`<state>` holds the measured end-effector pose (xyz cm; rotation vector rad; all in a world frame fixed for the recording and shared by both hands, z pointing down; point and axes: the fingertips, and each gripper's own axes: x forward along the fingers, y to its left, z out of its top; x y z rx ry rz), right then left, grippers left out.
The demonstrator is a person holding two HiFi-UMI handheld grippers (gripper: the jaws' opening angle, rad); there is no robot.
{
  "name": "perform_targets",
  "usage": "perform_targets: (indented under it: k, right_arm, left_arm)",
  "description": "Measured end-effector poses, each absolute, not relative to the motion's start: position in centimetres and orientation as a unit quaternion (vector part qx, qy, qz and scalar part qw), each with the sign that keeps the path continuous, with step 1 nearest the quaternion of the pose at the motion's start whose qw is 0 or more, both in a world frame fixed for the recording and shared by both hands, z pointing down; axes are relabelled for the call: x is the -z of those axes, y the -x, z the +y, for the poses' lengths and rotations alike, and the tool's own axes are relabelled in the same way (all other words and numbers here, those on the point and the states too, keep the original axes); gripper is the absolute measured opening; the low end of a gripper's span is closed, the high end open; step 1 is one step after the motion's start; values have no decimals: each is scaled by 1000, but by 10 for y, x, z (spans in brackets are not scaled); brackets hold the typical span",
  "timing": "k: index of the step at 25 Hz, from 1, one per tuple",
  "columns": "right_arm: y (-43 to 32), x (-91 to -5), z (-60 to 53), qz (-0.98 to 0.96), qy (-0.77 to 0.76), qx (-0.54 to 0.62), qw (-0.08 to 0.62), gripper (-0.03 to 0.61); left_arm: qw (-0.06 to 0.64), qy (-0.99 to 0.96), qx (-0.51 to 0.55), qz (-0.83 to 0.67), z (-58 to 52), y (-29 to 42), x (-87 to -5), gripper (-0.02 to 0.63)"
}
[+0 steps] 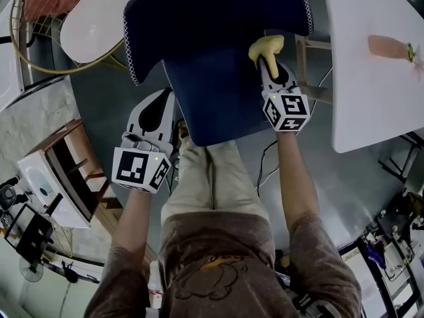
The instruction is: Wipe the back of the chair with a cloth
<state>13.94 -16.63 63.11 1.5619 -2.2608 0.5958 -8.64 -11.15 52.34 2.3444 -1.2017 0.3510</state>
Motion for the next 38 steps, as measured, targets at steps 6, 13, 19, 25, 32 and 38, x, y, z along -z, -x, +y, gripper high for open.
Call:
perform_targets:
  k: [6, 13, 19, 25, 32, 38]
  right_arm:
    - [-178, -652, -158, -769, -571, -214, 191, 76]
    - [-210, -679, -169, -744, -595, -226, 205, 76]
    - [-212, -705, -191, -743, -585, -224, 233, 75]
    - [-186, -711, -216, -764, -558, -215, 242, 75]
    - [-126, -710, -225, -797, -512, -206, 243, 75]
    - [-64, -709, -215, -821, -474, -219, 230, 75]
  left_arm:
    - [243, -853, -129, -442, -113, 95, -531, 9]
    - [253, -847, -130, -450, -114, 98, -545, 9]
    - [254, -850, -137, -441, -114, 91, -552, 9]
    - [254, -852, -139, -435, -115, 85, -555, 9]
    - [253, -853, -138, -434, -113, 79, -553, 9]
    - [252, -851, -141, -439, -110, 86, -550, 10]
